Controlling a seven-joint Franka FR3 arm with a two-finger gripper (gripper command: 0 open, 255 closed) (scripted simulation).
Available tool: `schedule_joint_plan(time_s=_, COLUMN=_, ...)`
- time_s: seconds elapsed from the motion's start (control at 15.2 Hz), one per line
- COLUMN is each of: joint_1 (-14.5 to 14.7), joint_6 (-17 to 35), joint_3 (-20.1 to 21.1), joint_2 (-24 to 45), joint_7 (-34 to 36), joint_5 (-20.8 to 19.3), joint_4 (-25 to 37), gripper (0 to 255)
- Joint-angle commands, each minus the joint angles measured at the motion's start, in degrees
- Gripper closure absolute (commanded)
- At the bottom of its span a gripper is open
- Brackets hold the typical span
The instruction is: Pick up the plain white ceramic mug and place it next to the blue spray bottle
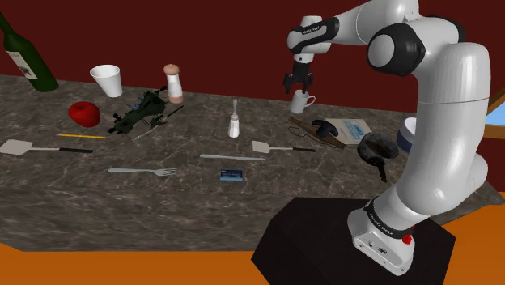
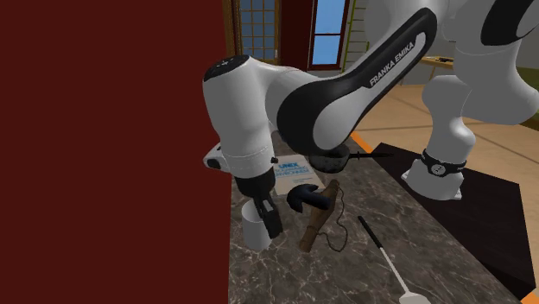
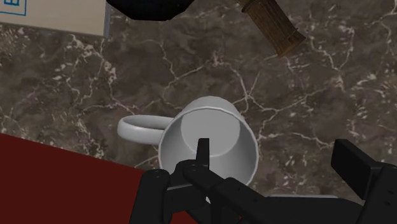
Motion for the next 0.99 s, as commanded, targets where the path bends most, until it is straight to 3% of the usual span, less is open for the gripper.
schedule_joint_plan(time_s=0.0, joint_1=-0.40, joint_6=4.75, joint_3=0.01, joint_2=3.21, joint_7=-1.08, joint_5=-0.19, joint_4=-1.15, gripper=0)
schedule_joint_plan(time_s=0.26, joint_1=-0.59, joint_6=4.76, joint_3=0.24, joint_2=3.19, joint_7=-0.99, joint_5=-0.35, joint_4=-1.15, gripper=0)
schedule_joint_plan(time_s=0.33, joint_1=-1.05, joint_6=3.98, joint_3=-0.01, joint_2=2.55, joint_7=-1.60, joint_5=-0.47, joint_4=-0.98, gripper=255)
schedule_joint_plan(time_s=0.46, joint_1=-0.54, joint_6=6.04, joint_3=-0.01, joint_2=1.08, joint_7=-1.38, joint_5=-0.55, joint_4=-4.49, gripper=255)
schedule_joint_plan(time_s=0.86, joint_1=-0.91, joint_6=6.09, joint_3=-0.10, joint_2=1.24, joint_7=-1.87, joint_5=-0.52, joint_4=-4.38, gripper=255)
schedule_joint_plan(time_s=0.92, joint_1=-0.59, joint_6=4.76, joint_3=0.24, joint_2=3.19, joint_7=-0.99, joint_5=-0.35, joint_4=-1.15, gripper=255)
